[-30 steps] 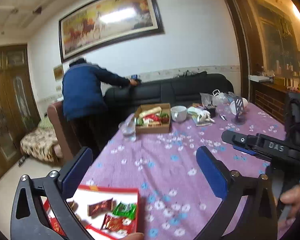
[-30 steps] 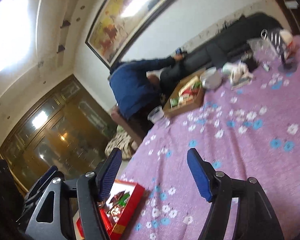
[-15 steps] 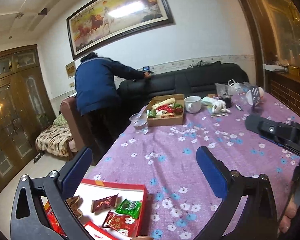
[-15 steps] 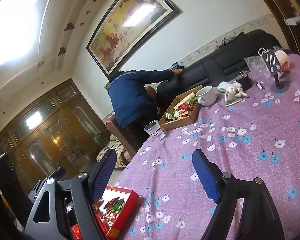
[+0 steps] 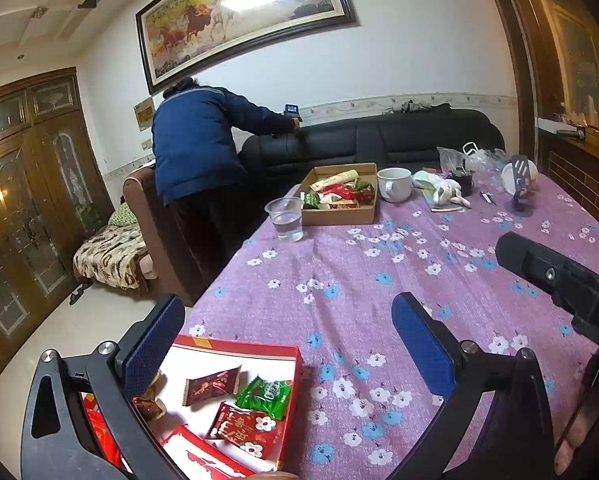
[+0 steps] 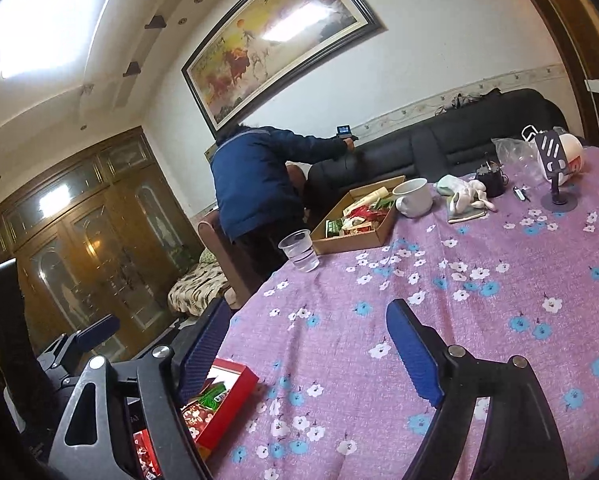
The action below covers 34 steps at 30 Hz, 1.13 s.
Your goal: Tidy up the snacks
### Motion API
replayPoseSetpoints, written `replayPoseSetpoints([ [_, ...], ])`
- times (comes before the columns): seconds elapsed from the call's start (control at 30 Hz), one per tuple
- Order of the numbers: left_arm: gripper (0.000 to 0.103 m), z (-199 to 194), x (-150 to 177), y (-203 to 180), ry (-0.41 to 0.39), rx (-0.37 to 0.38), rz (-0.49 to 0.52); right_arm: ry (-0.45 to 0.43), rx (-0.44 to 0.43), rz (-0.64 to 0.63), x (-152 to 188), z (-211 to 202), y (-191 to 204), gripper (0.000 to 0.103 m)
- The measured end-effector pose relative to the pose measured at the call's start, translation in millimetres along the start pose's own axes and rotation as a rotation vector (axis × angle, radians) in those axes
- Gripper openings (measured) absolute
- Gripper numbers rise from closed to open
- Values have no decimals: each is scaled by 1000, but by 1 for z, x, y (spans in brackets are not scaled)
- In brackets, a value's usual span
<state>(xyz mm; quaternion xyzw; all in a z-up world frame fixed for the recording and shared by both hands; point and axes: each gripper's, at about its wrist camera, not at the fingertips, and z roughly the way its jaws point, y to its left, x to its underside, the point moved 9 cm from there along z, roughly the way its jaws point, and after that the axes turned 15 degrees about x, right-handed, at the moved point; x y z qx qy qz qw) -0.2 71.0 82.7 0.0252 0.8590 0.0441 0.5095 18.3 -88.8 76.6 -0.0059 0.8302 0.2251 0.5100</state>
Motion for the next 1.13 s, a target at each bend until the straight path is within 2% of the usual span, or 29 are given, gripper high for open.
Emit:
replayPoseSetpoints([
  [0.4,103,6,6,-5,28,40,-14,19,4,-9,4,4,0,83],
  [0.6,103,-4,13,9,10,51,-77,27,-21,-16,8,3,8,83],
  [0.7,103,-26,18,35,-39,-6,-140,17,-69,-60,16,-3,27,83],
  [0.83,103,-75,42,85,-53,-171,-157,62,-174,-172,46,-12,80,83],
  [0.93,103,-117,71,131,-51,-341,-163,132,-230,-276,80,-19,124,83],
  [1.03,103,-138,95,159,-26,-402,-223,207,-262,-354,117,-23,163,83],
  [1.13,103,-140,103,163,-18,-412,-225,239,-261,-405,138,-23,184,82],
])
